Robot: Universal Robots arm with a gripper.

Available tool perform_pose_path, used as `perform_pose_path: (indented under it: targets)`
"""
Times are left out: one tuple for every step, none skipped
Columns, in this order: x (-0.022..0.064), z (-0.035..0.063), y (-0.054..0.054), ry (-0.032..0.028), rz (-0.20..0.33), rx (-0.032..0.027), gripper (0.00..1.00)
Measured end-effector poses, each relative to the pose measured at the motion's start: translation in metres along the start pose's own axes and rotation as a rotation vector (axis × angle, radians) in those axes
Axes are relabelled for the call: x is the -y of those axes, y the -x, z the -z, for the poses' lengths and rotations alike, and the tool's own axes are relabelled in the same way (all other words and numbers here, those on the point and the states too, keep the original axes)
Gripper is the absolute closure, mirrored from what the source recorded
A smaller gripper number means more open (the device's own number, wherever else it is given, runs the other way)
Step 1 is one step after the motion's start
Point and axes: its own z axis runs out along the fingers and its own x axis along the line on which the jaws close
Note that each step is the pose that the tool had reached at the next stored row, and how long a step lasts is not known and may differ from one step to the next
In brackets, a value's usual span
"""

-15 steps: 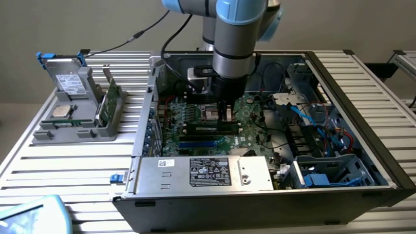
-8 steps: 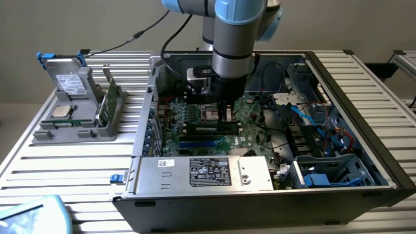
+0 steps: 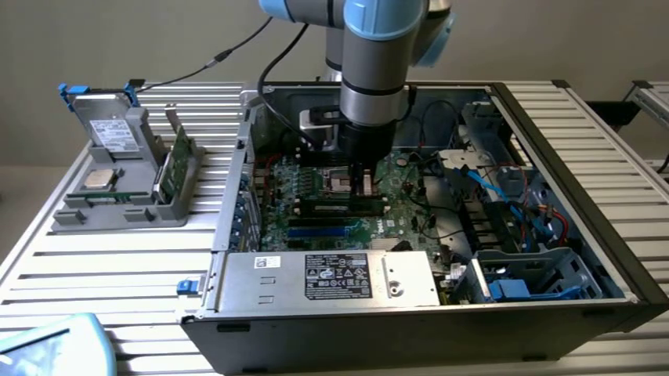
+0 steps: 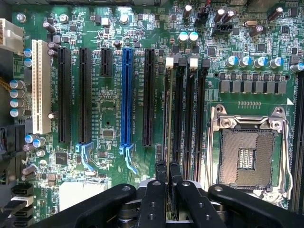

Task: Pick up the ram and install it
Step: 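Insert the ram into the slot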

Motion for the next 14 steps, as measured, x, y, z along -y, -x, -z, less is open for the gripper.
perform_pose_path:
  targets:
    - [-0.0002,0.0,0.0,0.0001,0.0,0.0,0.86]
    - [-0.0004,0.0,0.0,0.0001,0.0,0.0,0.86]
    - [-0.0005,0.0,0.0,0.0001,0.0,-0.0001,0.86]
    - [-0.0008,0.0001,0.0,0.0002,0.0,-0.0002,0.86]
    - [-0.0009,0.0001,0.0,0.0003,0.0,-0.0002,0.86]
    - [-0.0009,0.0,0.0,0.0003,0.0,-0.0001,0.86]
    - [-0.001,0.0,0.0,0.0003,0.0,-0.0001,0.86]
    - [-0.001,0.0001,0.0,0.0003,0.0,-0.0002,0.86]
    - [-0.0011,0.0001,0.0,0.0003,0.0,-0.0002,0.86]
    - [-0.0011,0.0001,0.0,0.0003,0.0,-0.0002,0.86]
    - [-0.0011,0.0001,0.0,0.0003,0.0,-0.0002,0.86]
    - [-0.0011,0.0,0.0,0.0003,0.0,-0.0001,0.86]
    - [-0.0011,0.0001,0.0,0.0003,0.0,-0.0002,0.85]
    - [-0.0011,0.0001,0.0,0.0003,0.0,-0.0002,0.85]
